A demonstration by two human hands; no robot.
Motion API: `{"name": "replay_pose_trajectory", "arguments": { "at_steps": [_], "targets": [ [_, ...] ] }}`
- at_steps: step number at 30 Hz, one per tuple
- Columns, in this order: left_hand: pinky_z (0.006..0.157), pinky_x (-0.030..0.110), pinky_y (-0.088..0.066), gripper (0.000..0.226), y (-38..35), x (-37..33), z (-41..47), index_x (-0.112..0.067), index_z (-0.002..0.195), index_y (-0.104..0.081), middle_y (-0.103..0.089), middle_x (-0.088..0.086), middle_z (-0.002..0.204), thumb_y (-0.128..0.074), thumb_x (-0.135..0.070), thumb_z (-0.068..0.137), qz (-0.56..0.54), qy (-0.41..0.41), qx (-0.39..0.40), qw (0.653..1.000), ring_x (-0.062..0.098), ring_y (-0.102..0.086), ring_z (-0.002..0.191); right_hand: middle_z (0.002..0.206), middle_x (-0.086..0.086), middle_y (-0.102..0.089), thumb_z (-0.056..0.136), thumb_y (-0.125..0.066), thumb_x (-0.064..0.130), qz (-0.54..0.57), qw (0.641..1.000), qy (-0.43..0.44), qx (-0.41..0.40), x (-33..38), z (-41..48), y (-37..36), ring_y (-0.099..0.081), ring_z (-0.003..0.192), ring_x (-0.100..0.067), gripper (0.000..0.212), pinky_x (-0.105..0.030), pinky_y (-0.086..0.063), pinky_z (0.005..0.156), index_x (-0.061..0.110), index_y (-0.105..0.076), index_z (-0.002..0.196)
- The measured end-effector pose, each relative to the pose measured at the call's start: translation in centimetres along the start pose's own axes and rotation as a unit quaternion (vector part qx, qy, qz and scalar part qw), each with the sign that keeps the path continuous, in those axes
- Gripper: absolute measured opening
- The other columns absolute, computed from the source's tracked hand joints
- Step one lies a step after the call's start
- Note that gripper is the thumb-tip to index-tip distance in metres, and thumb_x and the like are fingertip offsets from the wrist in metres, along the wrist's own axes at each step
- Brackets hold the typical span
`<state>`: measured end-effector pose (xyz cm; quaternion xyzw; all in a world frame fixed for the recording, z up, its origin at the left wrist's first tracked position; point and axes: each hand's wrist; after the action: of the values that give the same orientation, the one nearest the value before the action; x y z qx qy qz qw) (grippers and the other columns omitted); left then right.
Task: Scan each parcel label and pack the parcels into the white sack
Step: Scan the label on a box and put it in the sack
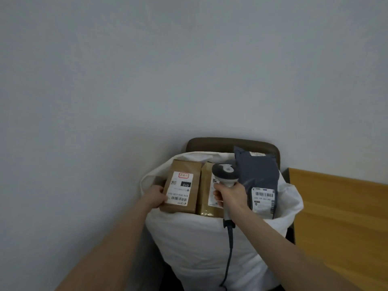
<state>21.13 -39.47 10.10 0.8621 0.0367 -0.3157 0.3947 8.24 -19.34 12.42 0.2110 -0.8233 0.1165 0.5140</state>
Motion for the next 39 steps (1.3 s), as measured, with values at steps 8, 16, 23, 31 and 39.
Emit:
{"name": "replay_pose_trajectory", "arguments": {
  "at_steps": [8, 16, 23, 31, 39],
  "targets": [
    [0.096, 0.039, -0.045, 0.093, -5.4, -1.5, 2.3, -0.033, 0.151, -0.01, -0.033, 0.01, 0.142, -0.071, -0.042, 0.081, 0.199, -0.05, -0.045, 0.978, 0.024, -0.05, 0.119, 0.08, 0.005, -0.061, 0.081, -0.073, 0.028, -0.083, 0.995, 0.05, 0.0, -0.5, 2.3, -2.3, -0.058, 0.08, -0.016, 0.021, -0.029, -0.047, 0.064, 0.029, -0.052, 0.077],
    [0.093, 0.039, -0.047, 0.041, -2.4, -3.6, 7.3, -0.025, 0.128, -0.053, -0.05, 0.007, 0.13, -0.057, -0.043, 0.09, 0.215, -0.133, -0.147, 0.956, 0.024, -0.05, 0.117, 0.086, 0.004, -0.063, 0.08, -0.072, 0.037, -0.243, 0.966, 0.083, 0.005, 0.5, 5.1, -5.5, -0.061, 0.095, -0.02, 0.018, -0.033, -0.05, 0.079, 0.028, -0.056, 0.078],
    [0.105, 0.046, -0.038, 0.054, 2.2, -5.8, 17.2, -0.013, 0.142, -0.038, -0.043, 0.014, 0.143, -0.04, -0.045, 0.099, 0.111, -0.098, -0.111, 0.983, 0.033, -0.042, 0.13, 0.118, 0.0, -0.064, 0.076, -0.074, 0.041, -0.297, 0.954, 0.046, -0.007, 0.3, 8.0, -8.6, -0.055, 0.119, -0.024, 0.044, -0.049, -0.045, 0.1, 0.023, -0.061, 0.114],
    [0.052, 0.025, -0.035, 0.044, 1.8, -5.0, 23.1, -0.005, 0.081, -0.063, -0.051, 0.007, 0.057, -0.044, -0.04, 0.1, -0.062, 0.055, 0.085, 0.993, 0.018, -0.046, 0.053, 0.107, 0.007, -0.06, 0.077, -0.075, 0.037, -0.273, 0.961, 0.026, -0.033, -0.4, 10.3, -8.6, -0.054, 0.089, -0.008, 0.037, -0.025, -0.04, 0.078, 0.028, -0.055, 0.107],
    [0.072, 0.031, -0.042, 0.028, 1.0, -4.7, 24.2, -0.004, 0.079, -0.059, -0.056, 0.012, 0.077, -0.053, -0.025, 0.097, -0.053, 0.075, 0.062, 0.994, 0.023, -0.055, 0.073, 0.094, 0.012, -0.053, 0.081, -0.073, 0.034, -0.28, 0.959, 0.024, -0.036, -0.4, 10.5, -8.3, -0.05, 0.083, -0.003, 0.034, -0.023, -0.037, 0.077, 0.027, -0.049, 0.103]
  ]
}}
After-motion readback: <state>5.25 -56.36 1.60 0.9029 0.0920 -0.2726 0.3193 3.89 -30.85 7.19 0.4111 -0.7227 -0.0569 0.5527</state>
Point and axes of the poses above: each hand's wrist, its own z-axis towards the middle knuckle, its own y-axis out of the back of the hand, x = y × z
